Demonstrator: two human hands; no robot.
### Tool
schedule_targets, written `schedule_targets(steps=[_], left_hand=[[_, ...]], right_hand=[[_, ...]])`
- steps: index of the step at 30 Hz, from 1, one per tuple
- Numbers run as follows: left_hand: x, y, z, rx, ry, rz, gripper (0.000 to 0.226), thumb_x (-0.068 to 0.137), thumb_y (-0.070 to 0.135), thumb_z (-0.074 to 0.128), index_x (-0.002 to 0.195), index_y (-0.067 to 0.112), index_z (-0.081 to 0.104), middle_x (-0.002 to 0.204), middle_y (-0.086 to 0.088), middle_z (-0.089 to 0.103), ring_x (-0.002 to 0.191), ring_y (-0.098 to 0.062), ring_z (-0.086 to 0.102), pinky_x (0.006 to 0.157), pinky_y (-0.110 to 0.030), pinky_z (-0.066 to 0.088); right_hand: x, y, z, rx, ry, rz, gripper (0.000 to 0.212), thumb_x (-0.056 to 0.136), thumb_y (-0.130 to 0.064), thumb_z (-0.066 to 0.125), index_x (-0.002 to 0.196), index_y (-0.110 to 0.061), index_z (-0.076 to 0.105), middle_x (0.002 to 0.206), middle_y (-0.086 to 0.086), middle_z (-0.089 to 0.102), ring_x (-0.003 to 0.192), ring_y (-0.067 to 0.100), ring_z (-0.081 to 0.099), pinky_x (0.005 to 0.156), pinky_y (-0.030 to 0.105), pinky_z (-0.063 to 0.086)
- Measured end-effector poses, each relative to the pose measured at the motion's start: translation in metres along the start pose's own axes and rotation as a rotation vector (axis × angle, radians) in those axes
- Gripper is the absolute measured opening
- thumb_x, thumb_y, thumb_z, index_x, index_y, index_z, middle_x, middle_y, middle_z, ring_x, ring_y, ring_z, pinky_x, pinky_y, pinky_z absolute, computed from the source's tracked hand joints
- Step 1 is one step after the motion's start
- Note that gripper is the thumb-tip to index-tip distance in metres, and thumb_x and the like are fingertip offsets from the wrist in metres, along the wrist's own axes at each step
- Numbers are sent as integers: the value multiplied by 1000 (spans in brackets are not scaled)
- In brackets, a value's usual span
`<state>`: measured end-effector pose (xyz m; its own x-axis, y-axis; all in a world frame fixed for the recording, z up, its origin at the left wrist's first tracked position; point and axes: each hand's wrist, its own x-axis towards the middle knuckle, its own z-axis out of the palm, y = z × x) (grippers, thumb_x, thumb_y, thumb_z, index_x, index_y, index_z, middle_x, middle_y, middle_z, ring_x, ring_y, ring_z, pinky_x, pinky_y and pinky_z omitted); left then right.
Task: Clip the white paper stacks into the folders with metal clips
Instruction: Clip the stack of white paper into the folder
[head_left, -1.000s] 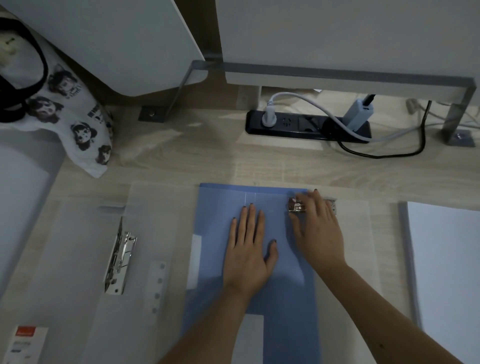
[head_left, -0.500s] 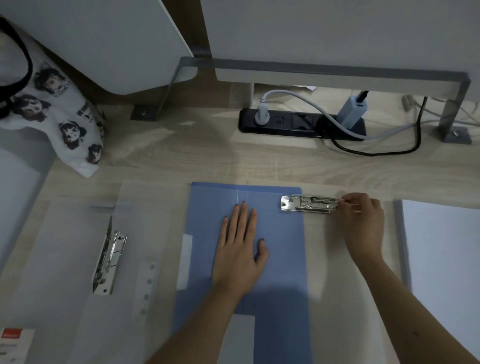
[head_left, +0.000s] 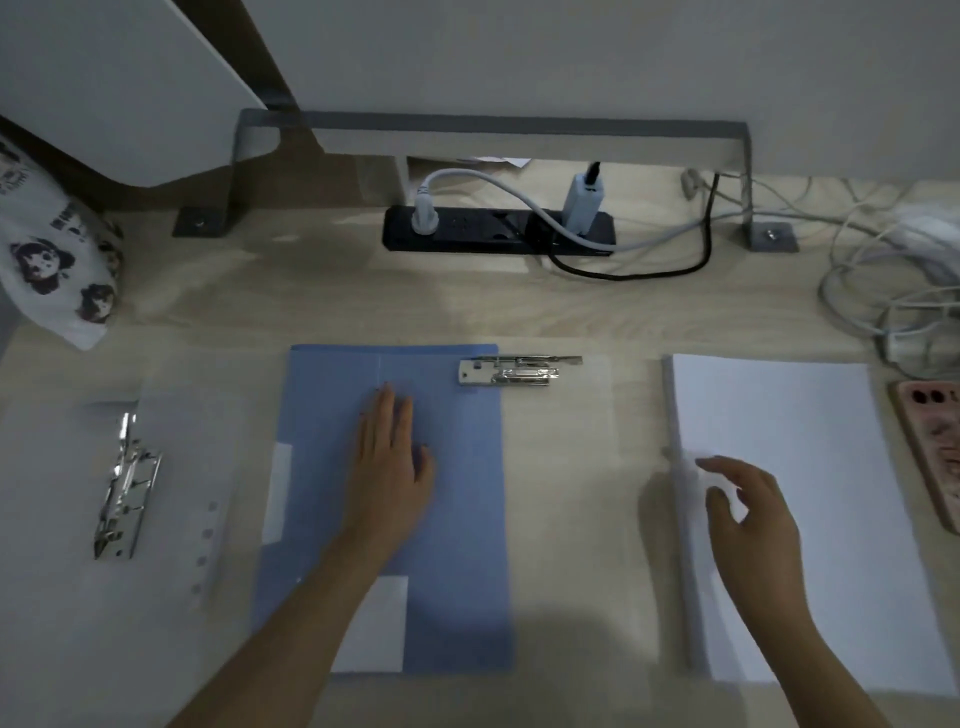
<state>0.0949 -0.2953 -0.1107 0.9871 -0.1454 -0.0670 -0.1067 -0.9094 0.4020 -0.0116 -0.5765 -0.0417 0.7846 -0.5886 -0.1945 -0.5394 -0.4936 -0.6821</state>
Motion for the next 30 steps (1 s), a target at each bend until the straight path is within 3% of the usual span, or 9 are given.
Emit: schedule_targets(steps=[4, 6, 8, 11, 14, 19, 22, 27, 30], left_hand=[[-39, 89, -8, -473, -8, -89, 61, 80, 38, 35, 130, 4, 46, 141, -12, 41, 134, -22, 34, 108, -14, 17], [-60, 138, -1, -732, -223, -119, 55, 78, 41, 38, 124, 13, 50, 131, 1, 45, 129, -15, 38, 104, -7, 19], [-72, 176, 9, -886, -501, -227, 38, 87, 28, 46, 125, 22, 45, 129, 9, 40, 130, -10, 37, 103, -11, 24], [-78, 211, 23, -947, -741, -438, 37, 92, 19, 46, 128, 22, 41, 124, 3, 43, 120, -11, 44, 91, -20, 33], [-74, 229, 29, -972, -710, -547, 10, 88, 12, 45, 87, 22, 44, 88, -4, 44, 76, -15, 43, 64, -22, 33], [-63, 244, 34, -920, -689, -568, 20, 86, 9, 42, 68, 17, 41, 64, 0, 38, 56, -10, 35, 53, -20, 29], [-61, 245, 39, -936, -650, -582, 12, 86, 8, 44, 80, 15, 51, 73, 0, 48, 65, -9, 44, 60, -20, 37], [-76, 242, 46, -1071, -590, -582, 12, 95, 19, 41, 92, 22, 52, 99, -8, 57, 88, -18, 56, 85, -34, 51], [-82, 241, 48, -1169, -590, -564, 15, 97, 24, 41, 100, 24, 56, 102, -7, 63, 92, -18, 62, 83, -29, 53]], right_hand=[[-16, 25, -25, -36, -5, 5, 33, 90, -1, 47, 118, -16, 59, 130, 5, 55, 120, 24, 51, 97, 32, 38], [-18, 37, -28, -31, -32, 37, 36, 90, 0, 48, 121, -15, 58, 133, 5, 54, 123, 25, 50, 100, 35, 38], [-18, 47, -27, -58, -71, 50, 39, 88, 3, 49, 123, -10, 56, 134, 10, 52, 122, 29, 50, 101, 37, 39], [-17, 56, -24, -152, -118, 7, 41, 85, 4, 50, 125, -7, 55, 136, 12, 51, 122, 30, 50, 101, 38, 41], [-16, 59, -25, -209, -133, -18, 42, 86, -1, 51, 127, -10, 53, 137, 7, 50, 122, 26, 51, 96, 34, 43], [-12, 60, -27, -209, -145, -66, 37, 88, -7, 53, 124, -9, 55, 132, 9, 54, 116, 27, 55, 91, 34, 46], [-9, 59, -30, -170, -155, -66, 34, 90, -16, 53, 123, -12, 56, 129, 9, 55, 106, 28, 58, 87, 37, 50], [-4, 55, -40, -92, -194, -33, 34, 91, -34, 50, 121, -20, 58, 127, 3, 54, 96, 9, 51, 81, 22, 40], [-2, 54, -45, -56, -223, -9, 35, 90, -37, 50, 121, -23, 57, 130, 0, 53, 97, 4, 47, 80, 17, 36]])
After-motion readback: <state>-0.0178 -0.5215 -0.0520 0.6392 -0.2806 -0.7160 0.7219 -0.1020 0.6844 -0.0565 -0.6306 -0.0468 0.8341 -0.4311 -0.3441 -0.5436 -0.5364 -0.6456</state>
